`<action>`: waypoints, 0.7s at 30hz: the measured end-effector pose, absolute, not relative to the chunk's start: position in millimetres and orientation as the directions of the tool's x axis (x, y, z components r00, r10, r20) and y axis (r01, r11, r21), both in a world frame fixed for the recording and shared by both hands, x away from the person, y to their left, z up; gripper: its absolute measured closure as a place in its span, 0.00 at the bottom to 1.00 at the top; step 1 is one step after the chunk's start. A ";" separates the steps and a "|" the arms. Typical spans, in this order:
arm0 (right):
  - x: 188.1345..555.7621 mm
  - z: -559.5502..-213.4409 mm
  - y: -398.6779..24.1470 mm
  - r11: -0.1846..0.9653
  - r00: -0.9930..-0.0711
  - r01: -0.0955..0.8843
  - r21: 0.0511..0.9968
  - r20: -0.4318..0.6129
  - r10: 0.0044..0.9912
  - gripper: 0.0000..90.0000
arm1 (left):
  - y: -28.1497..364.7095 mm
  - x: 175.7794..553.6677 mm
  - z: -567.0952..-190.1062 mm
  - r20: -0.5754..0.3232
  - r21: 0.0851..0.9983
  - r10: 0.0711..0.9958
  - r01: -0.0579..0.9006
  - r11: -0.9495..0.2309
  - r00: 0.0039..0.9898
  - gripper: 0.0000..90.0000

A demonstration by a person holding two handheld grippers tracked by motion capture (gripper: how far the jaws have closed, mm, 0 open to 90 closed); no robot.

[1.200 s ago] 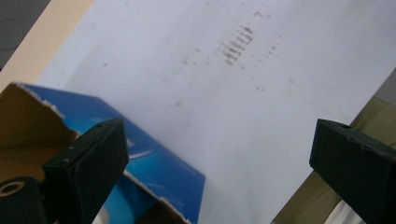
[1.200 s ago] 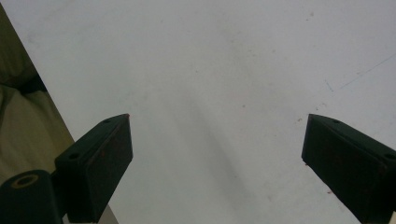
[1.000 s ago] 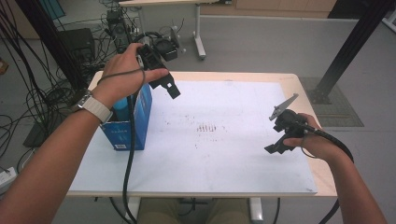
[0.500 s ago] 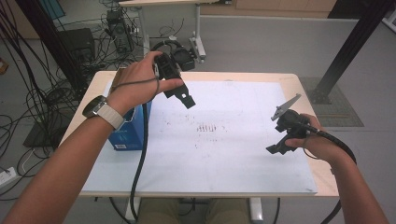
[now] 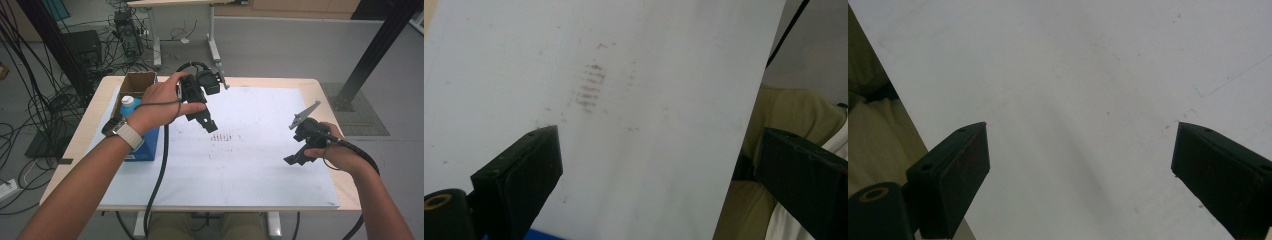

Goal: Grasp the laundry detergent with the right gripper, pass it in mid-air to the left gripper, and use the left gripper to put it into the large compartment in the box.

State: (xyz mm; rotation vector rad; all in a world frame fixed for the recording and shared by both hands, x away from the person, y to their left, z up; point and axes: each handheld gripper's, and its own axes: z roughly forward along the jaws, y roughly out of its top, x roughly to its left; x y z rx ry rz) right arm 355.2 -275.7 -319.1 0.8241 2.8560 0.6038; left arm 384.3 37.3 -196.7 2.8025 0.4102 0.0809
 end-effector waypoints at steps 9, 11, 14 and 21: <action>355.2 -319.8 -275.8 0.776 -0.849 0.484 0.405 0.003 0.528 0.10 | 33.1 380.8 -206.2 0.013 0.307 0.265 0.249 -0.919 0.964 0.06; 355.2 -320.5 -275.9 0.776 -0.848 0.486 0.402 0.004 0.529 0.09 | 32.5 380.4 -209.2 0.011 0.304 0.263 0.247 -0.920 0.965 0.06; 354.7 -321.2 -276.2 0.775 -0.849 0.484 0.406 0.004 0.528 0.09 | 31.6 379.9 -213.1 0.012 0.295 0.266 0.251 -0.922 0.964 0.06; 353.9 -321.0 -277.7 0.774 -0.847 0.487 0.405 0.003 0.531 0.09 | 31.3 379.7 -214.5 0.009 0.299 0.271 0.256 -0.919 0.963 0.06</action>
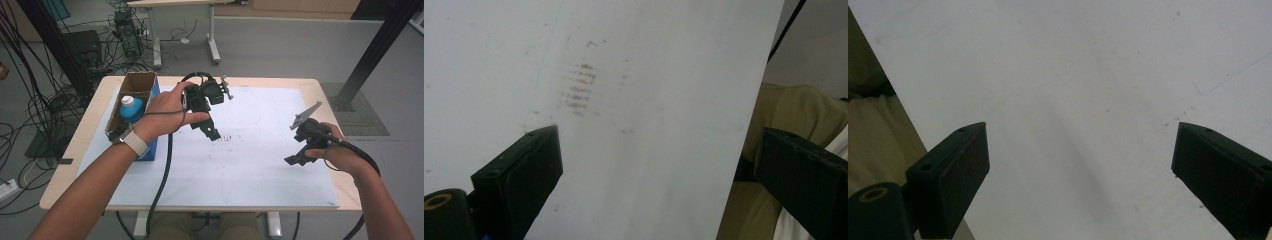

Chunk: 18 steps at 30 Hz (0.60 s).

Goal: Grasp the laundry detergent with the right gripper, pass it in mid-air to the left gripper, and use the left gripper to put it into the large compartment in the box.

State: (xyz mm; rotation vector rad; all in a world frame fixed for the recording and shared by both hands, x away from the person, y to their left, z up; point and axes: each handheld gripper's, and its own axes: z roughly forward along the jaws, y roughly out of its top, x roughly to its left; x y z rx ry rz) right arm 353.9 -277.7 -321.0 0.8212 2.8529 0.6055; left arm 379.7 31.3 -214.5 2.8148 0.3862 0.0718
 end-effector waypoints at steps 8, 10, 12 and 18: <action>353.1 -321.4 -278.5 0.773 -0.848 0.484 0.409 0.001 0.531 0.09 | 33.9 380.9 -216.5 0.005 0.300 0.282 0.268 -0.916 0.959 0.06; 352.6 -321.4 -278.4 0.772 -0.847 0.486 0.409 0.002 0.532 0.09 | 34.3 380.7 -216.6 0.004 0.303 0.283 0.269 -0.914 0.959 0.06; 352.6 -321.4 -278.4 0.772 -0.847 0.487 0.409 0.003 0.532 0.09 | 34.6 380.6 -216.7 0.005 0.303 0.283 0.269 -0.914 0.959 0.06; 352.5 -322.4 -277.4 0.774 -0.849 0.482 0.410 0.001 0.528 0.09 | 36.2 380.9 -216.1 0.001 0.309 0.288 0.274 -0.911 0.958 0.06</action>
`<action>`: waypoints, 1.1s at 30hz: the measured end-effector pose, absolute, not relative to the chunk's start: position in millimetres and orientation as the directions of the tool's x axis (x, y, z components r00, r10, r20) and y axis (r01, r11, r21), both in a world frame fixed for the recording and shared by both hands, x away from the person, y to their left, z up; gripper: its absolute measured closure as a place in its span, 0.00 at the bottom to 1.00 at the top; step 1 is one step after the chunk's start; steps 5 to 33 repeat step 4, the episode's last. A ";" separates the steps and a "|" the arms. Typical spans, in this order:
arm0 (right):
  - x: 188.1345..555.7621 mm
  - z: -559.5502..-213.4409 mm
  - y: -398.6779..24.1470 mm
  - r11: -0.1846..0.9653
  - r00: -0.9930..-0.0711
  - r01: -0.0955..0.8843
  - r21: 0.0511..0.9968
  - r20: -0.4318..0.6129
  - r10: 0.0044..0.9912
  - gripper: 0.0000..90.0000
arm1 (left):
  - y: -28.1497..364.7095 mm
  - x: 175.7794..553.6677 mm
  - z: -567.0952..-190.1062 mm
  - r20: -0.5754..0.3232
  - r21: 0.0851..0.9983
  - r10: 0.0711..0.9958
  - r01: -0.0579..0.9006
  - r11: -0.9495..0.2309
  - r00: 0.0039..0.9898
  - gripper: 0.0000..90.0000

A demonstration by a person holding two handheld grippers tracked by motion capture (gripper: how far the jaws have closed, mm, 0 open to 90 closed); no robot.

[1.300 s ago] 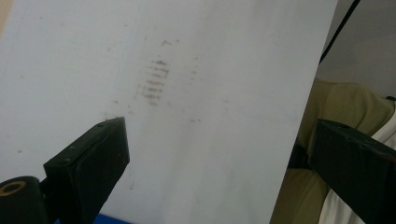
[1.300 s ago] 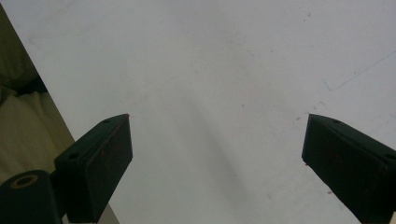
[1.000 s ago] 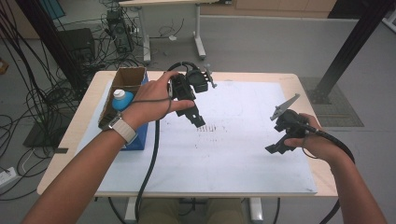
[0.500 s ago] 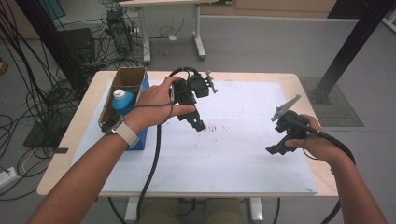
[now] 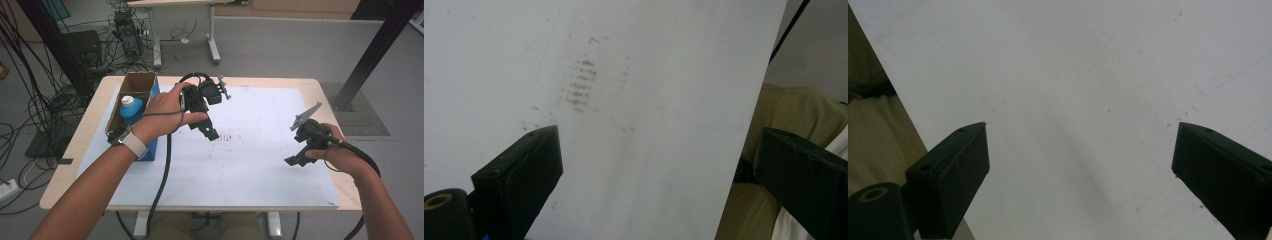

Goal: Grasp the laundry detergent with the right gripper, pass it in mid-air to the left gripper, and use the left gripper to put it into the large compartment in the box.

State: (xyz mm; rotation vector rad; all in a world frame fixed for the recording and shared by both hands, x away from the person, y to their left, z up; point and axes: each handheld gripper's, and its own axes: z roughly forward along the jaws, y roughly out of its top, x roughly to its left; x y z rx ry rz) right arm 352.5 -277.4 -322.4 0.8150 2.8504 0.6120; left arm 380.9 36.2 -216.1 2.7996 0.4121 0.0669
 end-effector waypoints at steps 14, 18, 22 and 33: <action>352.8 -323.3 -277.4 0.775 -0.850 0.480 0.411 0.001 0.527 0.09 | 36.7 381.1 -216.2 0.004 0.309 0.291 0.275 -0.910 0.957 0.06; 352.8 -323.3 -277.4 0.775 -0.850 0.480 0.411 0.001 0.527 0.09 | 36.7 381.1 -216.2 0.004 0.309 0.291 0.275 -0.910 0.957 0.06; 352.8 -323.3 -277.4 0.775 -0.850 0.480 0.411 0.001 0.527 0.09 | 36.7 381.1 -216.2 0.004 0.309 0.291 0.275 -0.910 0.957 0.06; 352.8 -323.3 -277.4 0.775 -0.850 0.480 0.411 0.001 0.527 0.09 | 36.7 381.1 -216.2 0.004 0.309 0.291 0.275 -0.910 0.957 0.06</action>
